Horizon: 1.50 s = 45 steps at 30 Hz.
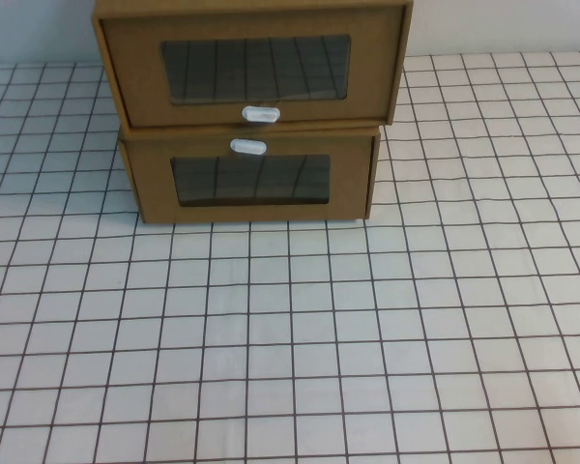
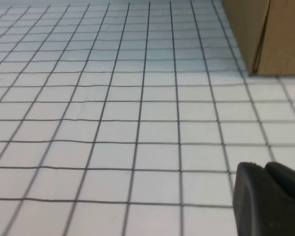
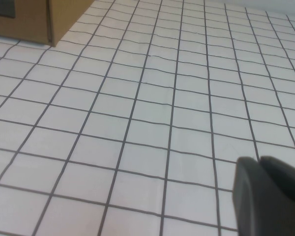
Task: Open the shoe box
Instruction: 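Pull the top drawer of the cardboard box fully open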
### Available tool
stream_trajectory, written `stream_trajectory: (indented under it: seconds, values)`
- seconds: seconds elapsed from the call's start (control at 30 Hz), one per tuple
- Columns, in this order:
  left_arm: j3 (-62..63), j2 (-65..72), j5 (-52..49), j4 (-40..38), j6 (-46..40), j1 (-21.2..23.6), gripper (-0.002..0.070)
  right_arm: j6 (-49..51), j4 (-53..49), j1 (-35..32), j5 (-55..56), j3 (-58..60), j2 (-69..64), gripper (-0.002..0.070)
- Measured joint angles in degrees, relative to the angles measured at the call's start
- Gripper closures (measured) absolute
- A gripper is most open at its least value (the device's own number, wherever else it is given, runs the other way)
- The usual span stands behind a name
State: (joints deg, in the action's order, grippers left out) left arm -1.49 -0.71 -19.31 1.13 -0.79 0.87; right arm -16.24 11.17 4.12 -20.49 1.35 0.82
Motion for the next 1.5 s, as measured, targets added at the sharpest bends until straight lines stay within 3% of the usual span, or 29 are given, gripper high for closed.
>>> stream_trajectory:
  seconds: [0.27, 0.5, 0.8, 1.1, 1.3, 1.5]
  values:
    - [0.00, 0.00, 11.02, -11.54, 16.75, 0.00, 0.0677, 0.00, 0.00, 0.00, 0.00, 0.00, 0.00, 0.0689]
    - [0.00, 0.00, 15.95, -12.03, 16.89, 0.00, 0.0677, 0.00, 0.00, 0.00, 0.00, 0.00, 0.00, 0.0689]
    - [5.59, 1.10, 6.34, -12.66, 16.63, 0.00, 0.0677, 0.00, 0.00, 0.00, 0.00, 0.00, 0.00, 0.0689]
    - [30.96, 24.21, -14.98, -13.46, 0.79, 0.00, 0.0677, 0.00, 0.00, 0.00, 0.00, 0.00, 0.00, 0.0689]
    - [49.23, 41.70, -23.24, -22.31, -15.57, 0.00, 0.0677, 0.00, 0.00, 0.00, 0.00, 0.00, 0.00, 0.0689]
    - [66.40, 57.95, -26.77, -31.54, -25.35, 0.00, 0.0677, 0.00, 0.00, 0.00, 0.00, 0.00, 0.00, 0.0689]
